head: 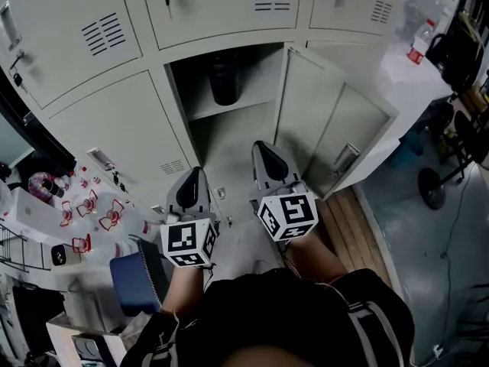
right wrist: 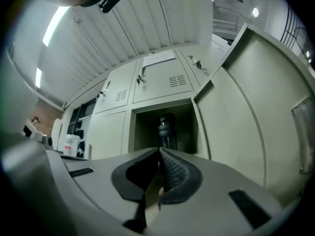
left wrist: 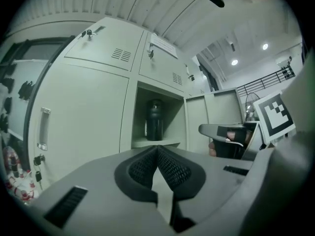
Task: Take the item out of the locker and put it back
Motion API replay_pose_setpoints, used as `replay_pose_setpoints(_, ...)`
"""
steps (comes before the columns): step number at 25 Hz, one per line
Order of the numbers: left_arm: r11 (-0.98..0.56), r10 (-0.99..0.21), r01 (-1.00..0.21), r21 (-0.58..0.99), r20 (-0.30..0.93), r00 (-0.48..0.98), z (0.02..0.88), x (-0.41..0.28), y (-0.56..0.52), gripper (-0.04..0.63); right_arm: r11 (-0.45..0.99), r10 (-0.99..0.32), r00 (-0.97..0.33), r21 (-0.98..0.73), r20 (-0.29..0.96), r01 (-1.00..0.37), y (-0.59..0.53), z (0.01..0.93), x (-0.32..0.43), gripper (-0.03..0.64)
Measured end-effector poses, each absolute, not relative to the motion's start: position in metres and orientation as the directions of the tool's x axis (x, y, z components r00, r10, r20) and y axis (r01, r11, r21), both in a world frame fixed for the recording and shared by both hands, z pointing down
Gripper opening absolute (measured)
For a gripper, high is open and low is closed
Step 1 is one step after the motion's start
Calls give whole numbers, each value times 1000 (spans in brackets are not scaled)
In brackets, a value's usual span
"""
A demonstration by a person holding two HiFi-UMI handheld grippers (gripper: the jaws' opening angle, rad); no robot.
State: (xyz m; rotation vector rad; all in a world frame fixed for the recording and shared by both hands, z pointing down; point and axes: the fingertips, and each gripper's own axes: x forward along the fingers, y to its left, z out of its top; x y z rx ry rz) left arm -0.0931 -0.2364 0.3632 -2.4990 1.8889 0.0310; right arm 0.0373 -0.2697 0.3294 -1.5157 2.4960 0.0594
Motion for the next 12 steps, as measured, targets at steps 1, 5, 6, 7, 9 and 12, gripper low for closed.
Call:
replay_pose_setpoints(1,-284,-959,-959,3,-19,284,364,-94,-244,14,448,-880,-423,-81,-215,-891,-279,328,37,17)
replay_pose_setpoints(5,-326,-945,-945,-9,-2,326,369,-102,-267,14,450,-877,-419,-99,-233,-887,-313,321,25,312)
replay_pose_setpoints(6,-329,-944,-944,-10,-3,329,369,-106,-271,14,450,-878,-417,-106,-234,-887,-320,318,22,327)
replay_pose_setpoints(7,-330,-944,-944,-9,-3,330,369,-111,-275,14,446,-879,-413,-106,-236,-889,-328,315,19,341)
replay_pose_setpoints(9,-330,-944,-944,-5,-1,330,370,-120,-283,14,439,-880,-408,-89,-242,-894,-340,307,12,360)
replay_pose_setpoints(12,-327,-945,-945,-6,-4,327,369,-131,-290,14,430,-881,-405,-57,-246,-901,-360,296,1,386)
